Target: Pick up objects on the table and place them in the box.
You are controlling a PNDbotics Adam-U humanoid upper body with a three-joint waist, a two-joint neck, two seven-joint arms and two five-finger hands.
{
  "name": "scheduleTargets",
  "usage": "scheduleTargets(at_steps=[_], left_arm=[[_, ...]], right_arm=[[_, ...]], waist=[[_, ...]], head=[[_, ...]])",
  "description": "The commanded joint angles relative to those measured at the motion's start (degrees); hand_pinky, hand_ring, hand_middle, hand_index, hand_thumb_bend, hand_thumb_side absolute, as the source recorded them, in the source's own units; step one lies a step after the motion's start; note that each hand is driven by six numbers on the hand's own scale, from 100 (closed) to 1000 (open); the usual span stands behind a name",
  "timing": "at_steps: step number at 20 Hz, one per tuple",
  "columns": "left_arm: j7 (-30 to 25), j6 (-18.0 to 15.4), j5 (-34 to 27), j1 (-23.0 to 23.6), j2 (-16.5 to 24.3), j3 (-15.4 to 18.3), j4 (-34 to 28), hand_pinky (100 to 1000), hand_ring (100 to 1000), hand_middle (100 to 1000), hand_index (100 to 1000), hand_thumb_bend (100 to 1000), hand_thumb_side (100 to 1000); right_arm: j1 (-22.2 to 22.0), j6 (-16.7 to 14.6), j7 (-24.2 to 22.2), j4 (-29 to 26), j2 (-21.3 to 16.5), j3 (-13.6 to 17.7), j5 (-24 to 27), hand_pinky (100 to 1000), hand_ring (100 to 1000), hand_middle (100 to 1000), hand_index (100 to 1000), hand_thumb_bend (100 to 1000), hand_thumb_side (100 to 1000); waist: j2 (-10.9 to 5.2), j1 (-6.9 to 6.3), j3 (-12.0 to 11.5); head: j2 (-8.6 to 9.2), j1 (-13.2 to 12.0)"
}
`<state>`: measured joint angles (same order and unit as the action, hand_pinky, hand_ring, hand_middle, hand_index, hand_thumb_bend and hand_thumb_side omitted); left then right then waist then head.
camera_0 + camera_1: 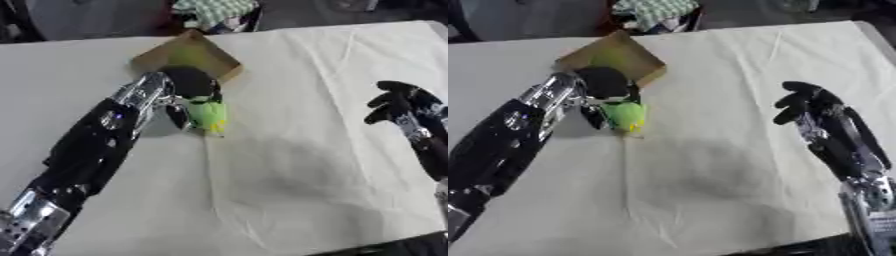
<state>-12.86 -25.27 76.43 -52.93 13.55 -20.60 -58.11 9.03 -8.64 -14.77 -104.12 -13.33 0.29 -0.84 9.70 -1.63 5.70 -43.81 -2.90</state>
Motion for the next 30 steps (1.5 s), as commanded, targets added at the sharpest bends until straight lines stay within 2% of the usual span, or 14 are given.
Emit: scheduleTargets(at_steps=[1, 5, 9, 14, 18, 19, 22, 24, 27, 30], left_arm=[[3.74, 1.73, -3.14, -1.50, 2.47, 1.74, -3.60, 543, 460, 445, 573, 100, 100], [2.71, 6.00, -6.04, -3.10, 4.69, 3.87, -6.81, 559, 475, 463, 596, 100, 100], [3.33, 12.63, -5.65, -4.99, 4.07, 7.94, -2.33, 577, 498, 488, 627, 100, 100], [11.33, 21.80, -1.57, -7.66, 1.76, 13.09, 6.17, 640, 575, 576, 727, 100, 207], [19.00, 28.06, 0.75, -8.87, 0.55, 16.09, 11.44, 656, 601, 605, 760, 127, 279], [20.39, 28.98, 1.01, -9.01, 0.50, 16.47, 12.24, 689, 652, 668, 803, 168, 307], [22.67, 30.64, 1.53, -9.10, 0.54, 16.75, 13.60, 723, 697, 716, 829, 233, 351], [22.56, 31.45, 1.97, -8.98, 0.59, 16.77, 14.24, 757, 751, 776, 865, 281, 412], [20.04, 32.39, 3.02, -8.79, 0.67, 16.75, 15.51, 816, 842, 886, 932, 298, 511], [16.16, 32.53, 3.69, -8.77, 0.75, 16.91, 15.98, 856, 905, 960, 981, 326, 568]], right_arm=[[0.50, 0.00, -0.03, -0.51, -0.53, 0.12, 0.33, 601, 552, 597, 823, 100, 638], [0.44, 0.01, -0.04, -0.46, -0.62, 0.09, 0.36, 601, 552, 596, 822, 100, 638], [0.37, 0.06, -0.21, -0.38, -0.59, -0.11, 0.44, 601, 551, 596, 821, 100, 639], [0.60, 0.06, -0.76, -0.37, -0.50, -0.69, 0.64, 601, 551, 596, 821, 100, 640], [0.94, 0.06, -1.21, -0.41, -0.46, -1.05, 0.81, 601, 550, 595, 820, 100, 640], [0.96, 0.06, -1.24, -0.40, -0.47, -1.03, 0.82, 600, 550, 594, 820, 100, 643], [0.96, 0.10, -1.22, -0.37, -0.53, -0.97, 0.77, 601, 550, 594, 819, 100, 640], [1.05, 0.09, -1.27, -0.40, -0.54, -1.00, 0.76, 601, 550, 594, 816, 100, 640], [1.04, 0.11, -1.33, -0.39, -0.58, -0.99, 0.73, 600, 550, 592, 811, 100, 640], [0.96, 0.10, -1.37, -0.37, -0.59, -0.98, 0.69, 600, 549, 591, 808, 100, 639]], waist=[[-0.97, 0.23, -0.12], [-1.11, 0.15, -0.27], [-1.21, 0.14, -0.12], [-0.94, 0.10, 1.15], [-0.47, -0.08, 2.60], [-0.36, -0.14, 2.88], [-0.21, -0.31, 3.21], [-0.19, -0.41, 3.22], [-0.22, -0.48, 3.16], [-0.26, -0.44, 3.10]], head=[[0.11, 0.20], [0.06, 0.25], [0.15, 0.15], [0.29, -0.09], [0.67, -0.68], [0.76, -0.71], [0.81, -0.73], [0.84, -0.68], [0.92, -0.64], [0.93, -0.62]])
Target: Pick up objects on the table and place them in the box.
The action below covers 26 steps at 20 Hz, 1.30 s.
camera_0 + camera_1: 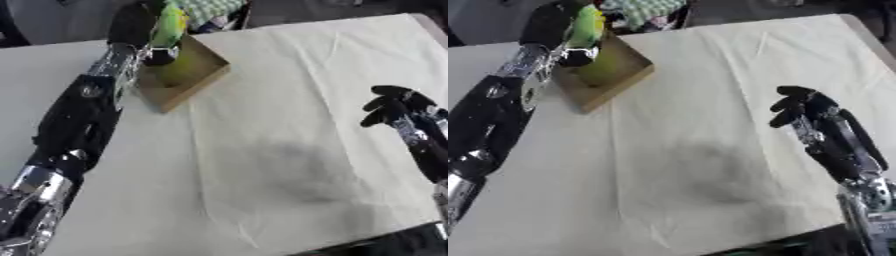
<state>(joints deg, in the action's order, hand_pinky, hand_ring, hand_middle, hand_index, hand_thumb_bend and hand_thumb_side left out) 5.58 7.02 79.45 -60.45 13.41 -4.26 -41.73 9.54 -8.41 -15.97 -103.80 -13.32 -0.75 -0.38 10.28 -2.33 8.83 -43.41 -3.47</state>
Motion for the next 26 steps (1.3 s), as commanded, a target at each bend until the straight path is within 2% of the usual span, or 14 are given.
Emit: scheduleTargets(at_steps=[1, 2, 3, 5, 7, 10, 14, 16, 17, 18, 21, 26], left_arm=[[-2.96, 0.23, 0.73, -1.22, 0.94, 0.64, -0.53, 857, 907, 962, 983, 331, 571], [-3.42, 0.22, 0.75, -1.20, 0.98, 0.68, -0.68, 857, 907, 962, 983, 331, 571], [-3.71, 0.27, 0.82, -1.19, 1.07, 0.71, -0.83, 871, 928, 986, 998, 387, 604], [-3.78, 0.43, 0.91, -1.19, 1.17, 0.75, -1.14, 875, 934, 993, 1000, 431, 631], [-3.53, 0.54, 0.91, -1.16, 1.23, 0.76, -1.37, 875, 934, 992, 1000, 438, 633], [-2.86, 0.32, 0.43, -1.05, 1.32, 0.64, -1.92, 861, 920, 971, 984, 434, 618], [-0.05, -1.02, -3.95, -0.53, 2.20, 0.00, -5.35, 815, 851, 869, 927, 366, 568], [0.84, -2.19, -9.08, 0.21, 3.47, -0.70, -8.99, 778, 790, 794, 878, 332, 553], [0.96, -2.57, -12.12, 0.74, 4.27, -1.18, -11.18, 774, 785, 787, 873, 328, 552], [1.13, -2.98, -15.82, 1.50, 5.30, -1.65, -14.27, 739, 742, 736, 832, 295, 554], [1.27, -3.15, -28.88, 5.42, 9.13, -2.99, -26.25, 699, 682, 658, 782, 200, 559], [1.98, 0.52, -50.34, 15.16, 13.71, -2.34, -45.52, 657, 611, 586, 738, 100, 568]], right_arm=[[0.46, -0.14, -0.20, -0.69, -0.62, 0.07, 0.19, 600, 549, 591, 807, 100, 639], [0.47, -0.14, -0.22, -0.69, -0.62, 0.08, 0.16, 600, 549, 591, 807, 100, 639], [0.46, -0.14, -0.24, -0.68, -0.64, 0.09, 0.13, 600, 549, 590, 806, 100, 639], [0.46, -0.15, -0.29, -0.68, -0.65, 0.09, 0.10, 600, 549, 590, 805, 100, 639], [0.47, -0.16, -0.35, -0.68, -0.66, 0.07, 0.08, 600, 549, 589, 804, 100, 638], [0.48, -0.19, -0.43, -0.69, -0.67, 0.09, 0.05, 600, 549, 589, 803, 100, 638], [0.49, -0.19, -0.35, -0.64, -0.64, 0.25, -0.03, 600, 549, 589, 803, 100, 637], [0.51, -0.20, -0.18, -0.65, -0.65, 0.46, -0.06, 600, 549, 589, 804, 100, 637], [0.52, -0.19, -0.06, -0.65, -0.68, 0.56, -0.10, 600, 548, 589, 804, 100, 637], [0.54, -0.17, 0.11, -0.66, -0.71, 0.72, -0.13, 600, 548, 589, 806, 100, 635], [0.65, -0.04, 0.80, -0.68, -0.82, 1.12, -0.20, 599, 547, 589, 812, 100, 632], [0.68, 0.10, 1.58, -0.76, -0.92, 1.40, -0.29, 598, 547, 589, 818, 100, 630]], waist=[[-0.85, 0.27, -0.06], [-0.85, 0.28, -0.08], [-0.85, 0.30, -0.12], [-0.84, 0.33, -0.19], [-0.83, 0.37, -0.24], [-0.82, 0.44, -0.31], [-0.78, 0.51, -0.58], [-0.71, 0.50, -0.86], [-0.67, 0.48, -0.99], [-0.62, 0.46, -1.24], [-0.53, 0.44, -1.98], [-0.49, 0.71, -3.18]], head=[[0.55, -0.01], [0.56, 0.01], [0.56, -0.01], [0.58, -0.01], [0.58, 0.03], [0.60, 0.07], [0.77, 0.30], [0.90, 0.62], [0.95, 0.77], [0.97, 1.01], [1.09, 1.65], [1.22, 2.22]])
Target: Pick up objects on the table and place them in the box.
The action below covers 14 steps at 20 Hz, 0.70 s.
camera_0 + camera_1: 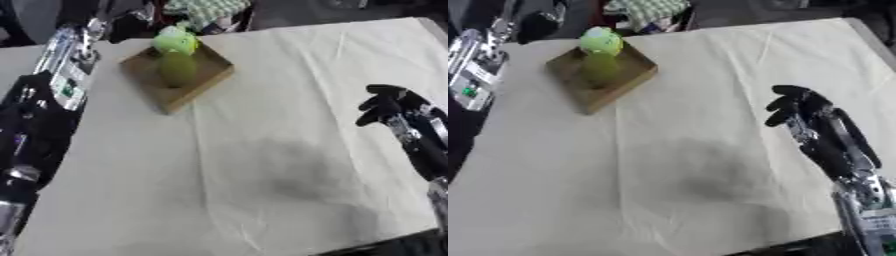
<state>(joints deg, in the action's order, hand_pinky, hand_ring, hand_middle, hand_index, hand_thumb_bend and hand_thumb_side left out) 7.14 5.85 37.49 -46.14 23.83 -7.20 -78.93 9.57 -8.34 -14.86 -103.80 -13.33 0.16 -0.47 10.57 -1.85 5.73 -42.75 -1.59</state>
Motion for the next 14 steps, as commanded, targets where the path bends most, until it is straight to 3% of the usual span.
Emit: scheduleTargets(at_steps=[1, 6, 9, 14], left_arm=[[1.15, 1.99, -12.42, 3.86, 3.51, 1.25, -12.01, 655, 604, 579, 731, 100, 579], [4.89, 0.12, -29.40, 17.08, 2.80, 3.37, -26.31, 646, 599, 576, 725, 100, 622], [5.89, -1.84, -32.55, 22.95, 0.68, 4.43, -30.33, 634, 586, 566, 720, 100, 642], [6.28, -4.12, -33.55, 29.66, -2.78, 5.21, -31.79, 630, 580, 562, 720, 100, 668]], right_arm=[[0.64, 0.04, 0.66, -0.78, -0.96, 0.64, -0.21, 598, 547, 589, 819, 100, 629], [0.50, 0.12, 1.37, -0.80, -1.08, 1.00, -0.25, 598, 546, 589, 824, 100, 629], [0.39, 0.18, 1.57, -0.83, -1.16, 1.06, -0.25, 598, 546, 589, 824, 100, 630], [0.23, 0.30, 1.85, -0.85, -1.16, 1.22, -0.25, 597, 546, 589, 825, 100, 629]], waist=[[-0.73, 0.37, -0.59], [-0.71, 0.68, -2.40], [-0.75, 0.69, -3.38], [-0.83, 0.65, -4.20]], head=[[0.54, 0.44], [0.20, 0.13], [-0.20, -1.38], [-0.75, -3.93]])
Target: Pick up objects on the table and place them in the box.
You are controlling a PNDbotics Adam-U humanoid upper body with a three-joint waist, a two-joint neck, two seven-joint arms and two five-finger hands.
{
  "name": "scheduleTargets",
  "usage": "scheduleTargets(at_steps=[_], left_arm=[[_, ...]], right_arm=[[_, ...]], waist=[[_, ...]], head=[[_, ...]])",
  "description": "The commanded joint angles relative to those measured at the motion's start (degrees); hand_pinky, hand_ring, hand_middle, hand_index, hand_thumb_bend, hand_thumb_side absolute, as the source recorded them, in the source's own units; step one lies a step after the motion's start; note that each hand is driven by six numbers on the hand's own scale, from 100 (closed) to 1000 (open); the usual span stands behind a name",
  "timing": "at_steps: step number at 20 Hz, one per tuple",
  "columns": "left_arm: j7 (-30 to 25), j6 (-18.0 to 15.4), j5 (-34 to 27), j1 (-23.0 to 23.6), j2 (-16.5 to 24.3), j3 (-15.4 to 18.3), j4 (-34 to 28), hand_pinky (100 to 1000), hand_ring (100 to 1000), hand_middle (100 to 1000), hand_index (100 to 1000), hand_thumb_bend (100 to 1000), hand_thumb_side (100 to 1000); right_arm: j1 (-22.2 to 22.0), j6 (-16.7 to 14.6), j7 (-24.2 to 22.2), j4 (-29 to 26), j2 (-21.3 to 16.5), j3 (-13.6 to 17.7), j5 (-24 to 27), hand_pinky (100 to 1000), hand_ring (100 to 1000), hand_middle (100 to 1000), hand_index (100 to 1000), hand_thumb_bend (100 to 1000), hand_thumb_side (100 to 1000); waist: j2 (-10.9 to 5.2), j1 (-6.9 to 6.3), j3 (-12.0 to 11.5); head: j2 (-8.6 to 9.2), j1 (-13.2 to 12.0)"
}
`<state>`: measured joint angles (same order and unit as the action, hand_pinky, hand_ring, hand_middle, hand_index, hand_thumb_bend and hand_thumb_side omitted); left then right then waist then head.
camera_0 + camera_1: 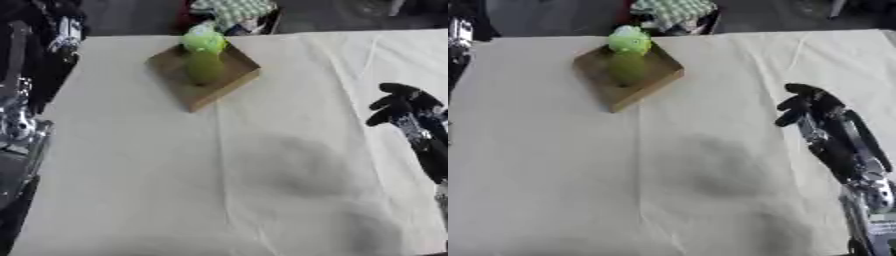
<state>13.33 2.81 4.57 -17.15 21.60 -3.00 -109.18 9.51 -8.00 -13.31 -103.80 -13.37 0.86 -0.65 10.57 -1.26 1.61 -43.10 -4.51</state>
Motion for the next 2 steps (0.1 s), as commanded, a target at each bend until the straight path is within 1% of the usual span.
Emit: scheduleTargets(at_steps=[1, 2], left_arm=[[-0.01, -1.32, -0.64, 1.36, -0.93, 1.08, -1.51, 629, 579, 560, 721, 100, 680], [-0.16, -1.54, -0.74, 2.48, -1.58, 1.12, -1.37, 629, 578, 560, 722, 100, 685]], right_arm=[[0.26, -0.02, 0.35, -0.85, -1.13, 0.54, -0.07, 597, 545, 588, 825, 100, 629], [0.20, 0.02, 0.43, -0.83, -1.12, 0.60, -0.04, 596, 545, 588, 825, 100, 629]], waist=[[-0.84, 0.06, -0.15], [-0.85, 0.03, -0.34]], head=[[-0.47, -1.16], [-0.69, -1.31]])
